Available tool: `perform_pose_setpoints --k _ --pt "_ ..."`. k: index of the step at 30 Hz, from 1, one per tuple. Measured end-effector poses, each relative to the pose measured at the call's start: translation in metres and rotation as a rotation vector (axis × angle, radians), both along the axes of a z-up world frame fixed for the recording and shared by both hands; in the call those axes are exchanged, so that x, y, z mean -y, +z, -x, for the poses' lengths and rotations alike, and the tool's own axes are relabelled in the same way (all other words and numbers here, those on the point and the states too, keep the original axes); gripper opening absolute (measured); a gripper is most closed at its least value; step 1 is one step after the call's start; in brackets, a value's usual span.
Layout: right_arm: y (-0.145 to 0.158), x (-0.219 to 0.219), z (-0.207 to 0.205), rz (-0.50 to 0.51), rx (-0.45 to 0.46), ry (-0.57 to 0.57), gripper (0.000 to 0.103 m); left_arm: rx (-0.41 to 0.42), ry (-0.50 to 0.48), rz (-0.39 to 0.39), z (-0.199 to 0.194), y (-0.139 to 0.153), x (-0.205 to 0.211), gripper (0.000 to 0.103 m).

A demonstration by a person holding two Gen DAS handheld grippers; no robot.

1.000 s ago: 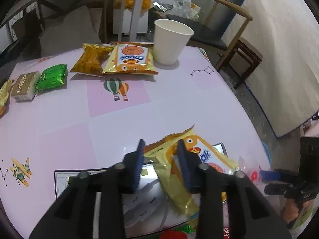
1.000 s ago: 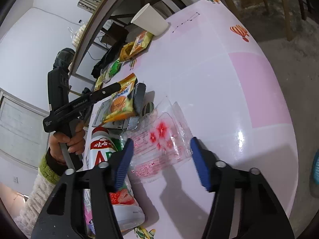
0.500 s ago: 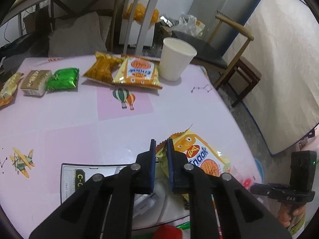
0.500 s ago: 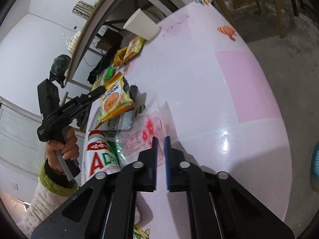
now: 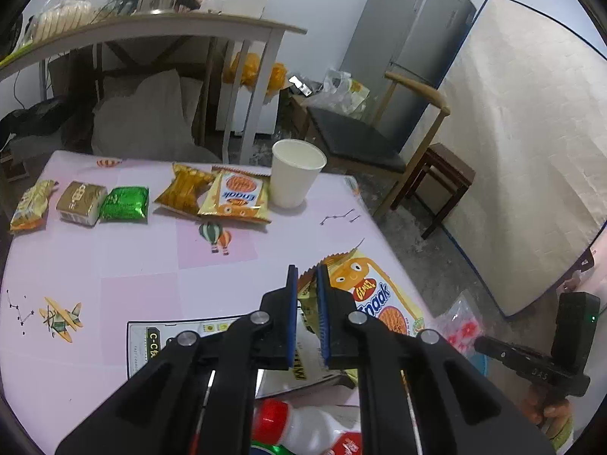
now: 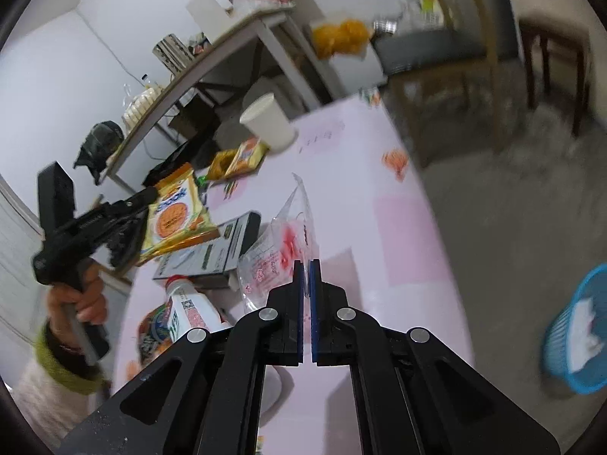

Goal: Collect trash
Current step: 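Carry the packet and clear bag to the wastebasket and open both grippers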

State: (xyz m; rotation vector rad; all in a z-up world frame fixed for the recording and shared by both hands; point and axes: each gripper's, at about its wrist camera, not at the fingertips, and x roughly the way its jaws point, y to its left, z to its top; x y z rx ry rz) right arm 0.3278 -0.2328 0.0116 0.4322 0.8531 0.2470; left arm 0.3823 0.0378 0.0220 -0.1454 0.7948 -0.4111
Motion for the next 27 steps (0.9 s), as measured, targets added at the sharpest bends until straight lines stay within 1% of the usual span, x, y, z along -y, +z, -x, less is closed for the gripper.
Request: perform_pose_setpoints --k 7,12,15,18,22,24,27 --pt "0.017 0.019 0.014 0.015 0.043 -0.06 0.001 0.027 0.008 0.025 0.016 0.023 0.007 0.009" --pt "0.029 0.043 0.033 -0.016 0.068 -0.119 0.001 0.052 0.001 0.052 0.034 0.042 0.013 0.009" --pt "0.037 0.058 0.049 -0.036 0.087 -0.148 0.001 0.067 -0.019 0.041 0.049 0.052 0.025 0.009" --pt "0.045 0.074 0.066 -0.054 0.105 -0.175 0.001 0.082 -0.044 0.031 0.065 0.062 0.041 0.009" --pt "0.047 0.102 0.095 -0.079 0.111 -0.232 0.001 0.084 -0.094 0.018 0.084 0.067 0.075 0.009" --pt "0.046 0.119 0.111 -0.09 0.108 -0.269 0.001 0.078 -0.12 0.008 0.091 0.064 0.095 0.009" --pt "0.042 0.145 0.137 -0.088 0.099 -0.332 0.001 0.042 -0.162 0.001 0.1 0.055 0.135 0.009"
